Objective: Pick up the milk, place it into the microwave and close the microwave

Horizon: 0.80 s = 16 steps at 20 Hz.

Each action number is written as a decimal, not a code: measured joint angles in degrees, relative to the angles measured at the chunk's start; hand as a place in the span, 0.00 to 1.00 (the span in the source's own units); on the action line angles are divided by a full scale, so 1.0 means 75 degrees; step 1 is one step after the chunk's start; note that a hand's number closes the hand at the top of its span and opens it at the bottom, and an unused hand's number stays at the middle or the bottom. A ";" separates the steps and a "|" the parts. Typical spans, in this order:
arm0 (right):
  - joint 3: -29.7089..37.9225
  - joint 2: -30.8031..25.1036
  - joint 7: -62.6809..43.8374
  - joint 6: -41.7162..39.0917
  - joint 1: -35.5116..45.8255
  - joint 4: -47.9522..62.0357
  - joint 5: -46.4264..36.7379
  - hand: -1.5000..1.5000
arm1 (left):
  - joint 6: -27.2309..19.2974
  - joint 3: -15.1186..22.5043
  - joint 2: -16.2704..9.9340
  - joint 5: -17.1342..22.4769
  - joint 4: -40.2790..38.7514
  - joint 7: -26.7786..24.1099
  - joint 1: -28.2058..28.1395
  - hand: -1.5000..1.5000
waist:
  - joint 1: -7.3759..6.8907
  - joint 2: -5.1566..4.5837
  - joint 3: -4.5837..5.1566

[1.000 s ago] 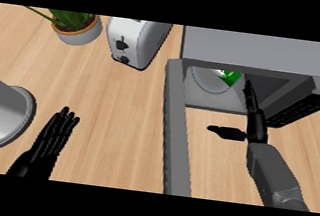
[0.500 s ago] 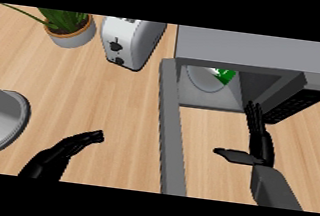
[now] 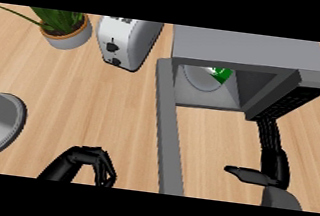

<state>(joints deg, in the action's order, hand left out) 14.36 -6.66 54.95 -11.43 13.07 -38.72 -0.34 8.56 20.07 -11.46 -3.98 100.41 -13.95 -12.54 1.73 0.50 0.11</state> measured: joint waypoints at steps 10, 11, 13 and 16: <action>-0.0308 -0.0299 -0.1339 -0.0831 -0.2300 -0.3732 0.0909 0.00 | 0.0089 0.1238 0.0610 -0.1279 -0.1582 0.0001 0.0956 1.00 | 0.0002 -0.0025 0.0002; -0.0316 -0.0337 -0.1475 -0.0948 -0.2574 -0.4130 0.1025 0.00 | 0.0086 0.1303 0.0739 -0.1345 -0.1772 -0.0002 0.1092 1.00 | -0.0012 -0.0030 0.0001; -0.0322 -0.0342 -0.1836 -0.1047 -0.2951 -0.4890 0.1255 0.00 | -0.0058 0.1473 0.0987 -0.1421 -0.2256 -0.0058 0.1432 1.00 | -0.0036 -0.0040 -0.0002; -0.0292 -0.0457 -0.2325 -0.1310 -0.3446 -0.5868 0.1642 0.00 | -0.0585 0.1998 0.1249 -0.1363 -0.2906 -0.0001 0.1987 1.00 | -0.0035 -0.0049 -0.0002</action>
<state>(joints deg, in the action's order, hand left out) 12.17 -10.09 37.51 -21.26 -12.77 -82.73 11.98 4.17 35.06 -2.09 -14.20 78.62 -13.96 2.37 1.47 0.13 0.10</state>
